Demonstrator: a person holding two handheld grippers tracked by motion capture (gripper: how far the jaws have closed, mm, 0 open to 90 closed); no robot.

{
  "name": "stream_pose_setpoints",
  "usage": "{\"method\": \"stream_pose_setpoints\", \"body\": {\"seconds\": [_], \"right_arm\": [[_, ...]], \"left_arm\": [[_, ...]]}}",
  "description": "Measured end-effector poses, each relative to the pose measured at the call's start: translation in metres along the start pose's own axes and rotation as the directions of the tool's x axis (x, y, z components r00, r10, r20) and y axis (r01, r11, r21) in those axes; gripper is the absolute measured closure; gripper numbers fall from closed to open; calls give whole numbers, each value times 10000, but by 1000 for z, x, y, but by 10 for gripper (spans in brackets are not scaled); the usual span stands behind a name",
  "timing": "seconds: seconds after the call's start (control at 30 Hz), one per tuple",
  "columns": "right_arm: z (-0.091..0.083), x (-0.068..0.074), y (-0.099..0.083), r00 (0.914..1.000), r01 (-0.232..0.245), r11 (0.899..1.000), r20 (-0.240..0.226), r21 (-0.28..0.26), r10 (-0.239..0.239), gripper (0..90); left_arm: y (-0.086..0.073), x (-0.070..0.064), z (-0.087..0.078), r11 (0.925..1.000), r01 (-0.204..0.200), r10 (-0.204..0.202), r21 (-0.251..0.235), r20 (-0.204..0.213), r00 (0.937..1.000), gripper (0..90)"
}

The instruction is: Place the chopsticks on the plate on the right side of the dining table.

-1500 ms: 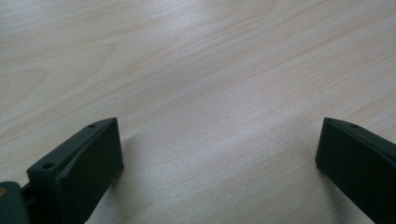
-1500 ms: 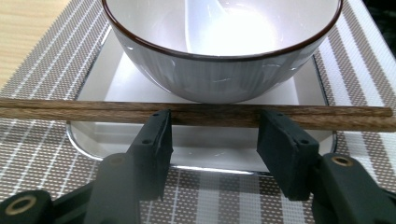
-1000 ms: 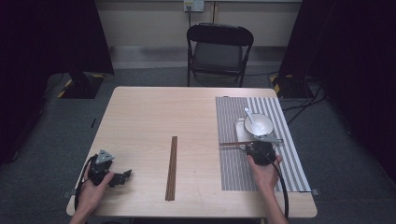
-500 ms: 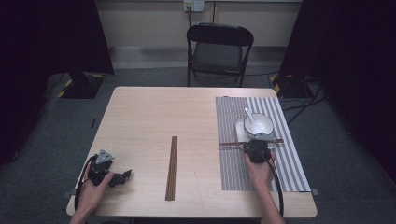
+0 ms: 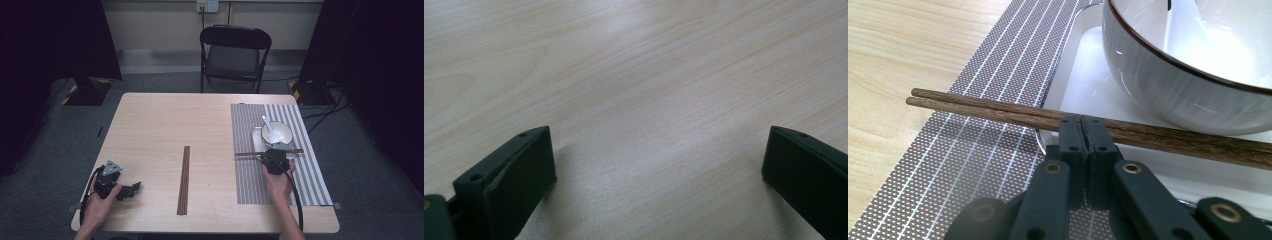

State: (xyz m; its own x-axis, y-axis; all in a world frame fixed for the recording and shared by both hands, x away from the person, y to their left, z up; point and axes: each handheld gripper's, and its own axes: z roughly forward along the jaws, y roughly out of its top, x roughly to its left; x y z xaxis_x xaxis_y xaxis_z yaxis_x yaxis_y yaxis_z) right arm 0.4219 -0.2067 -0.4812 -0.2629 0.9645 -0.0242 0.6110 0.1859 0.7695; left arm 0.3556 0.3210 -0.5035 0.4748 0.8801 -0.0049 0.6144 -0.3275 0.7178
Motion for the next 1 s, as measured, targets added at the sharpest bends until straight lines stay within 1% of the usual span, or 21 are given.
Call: {"method": "stream_pose_setpoints", "body": {"seconds": [0.43,0.53,0.63,0.73,0.8,0.83,0.87,0.97,1.0], "right_arm": [[1,1,0,10000,-56,10000,49,-39,56,874],[-2,3,1,10000,-99,9998,-17,-165,98,871],[-6,12,4,9997,112,9995,-203,-281,-117,868],[-6,27,7,9982,287,9990,-508,-351,-305,864],[-5,42,11,9954,420,9980,-842,-462,-458,859],[-5,48,12,9945,428,9979,-932,-488,-472,857],[-3,56,15,9928,497,9976,-1070,-490,-547,854],[4,76,22,9878,644,9966,-1385,-519,-711,830],[6,81,23,9874,689,9964,-1393,-491,-751,818]], "left_arm": [[0,0,0,10000,0,0,3,-6,10000,1],[0,0,0,10000,-2,2,2,-5,10000,1],[0,0,0,10000,-6,6,4,0,10000,1],[0,0,0,10000,0,0,-1,-2,10000,1],[0,0,0,10000,-3,3,3,-4,10000,1],[0,0,0,10000,0,0,2,-4,10000,1],[0,0,0,10000,-2,2,-2,-1,10000,1],[0,0,0,10000,-43,43,31,-4,10000,1],[0,0,0,10000,-5,5,10,-5,10000,0]]}}
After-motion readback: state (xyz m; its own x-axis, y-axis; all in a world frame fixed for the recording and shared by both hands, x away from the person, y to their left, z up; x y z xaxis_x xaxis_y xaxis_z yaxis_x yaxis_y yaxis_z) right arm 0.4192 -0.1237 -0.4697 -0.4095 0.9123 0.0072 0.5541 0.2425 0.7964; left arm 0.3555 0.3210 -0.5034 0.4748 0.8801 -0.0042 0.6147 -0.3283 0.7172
